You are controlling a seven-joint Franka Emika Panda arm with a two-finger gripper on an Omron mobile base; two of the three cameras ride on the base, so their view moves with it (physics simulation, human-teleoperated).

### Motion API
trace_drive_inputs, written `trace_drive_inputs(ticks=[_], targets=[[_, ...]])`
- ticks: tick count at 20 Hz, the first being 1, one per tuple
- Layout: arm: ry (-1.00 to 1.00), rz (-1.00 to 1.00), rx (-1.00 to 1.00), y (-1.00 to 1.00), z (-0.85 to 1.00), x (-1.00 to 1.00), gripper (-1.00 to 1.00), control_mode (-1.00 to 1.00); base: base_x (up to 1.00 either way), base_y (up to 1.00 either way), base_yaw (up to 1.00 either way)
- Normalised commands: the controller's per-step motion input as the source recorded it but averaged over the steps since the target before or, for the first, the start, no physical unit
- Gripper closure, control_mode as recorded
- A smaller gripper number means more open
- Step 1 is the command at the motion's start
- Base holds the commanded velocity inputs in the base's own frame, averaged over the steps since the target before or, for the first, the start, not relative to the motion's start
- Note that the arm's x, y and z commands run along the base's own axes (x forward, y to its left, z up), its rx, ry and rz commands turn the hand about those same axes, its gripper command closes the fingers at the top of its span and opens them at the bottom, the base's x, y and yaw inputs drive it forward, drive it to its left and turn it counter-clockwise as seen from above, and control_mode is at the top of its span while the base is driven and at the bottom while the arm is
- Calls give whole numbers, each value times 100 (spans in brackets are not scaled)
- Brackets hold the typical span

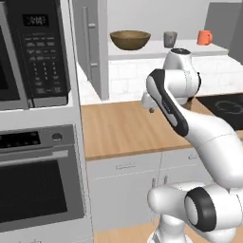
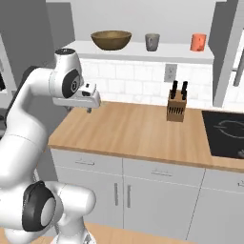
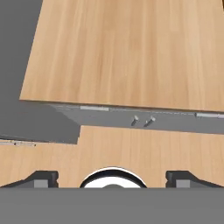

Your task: Gather all objects into one cabinet and sort the glasses and bowls to opposite sides.

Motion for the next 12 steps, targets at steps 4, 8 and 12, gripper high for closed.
trace_drive_inputs(ticks=[4,8,12], targets=[[0,0,0,0,0,0,-100,100,-100,0,0],[0,0,0,0,0,0,-100,100,-100,0,0],[0,0,0,0,0,0,-100,100,-100,0,0]])
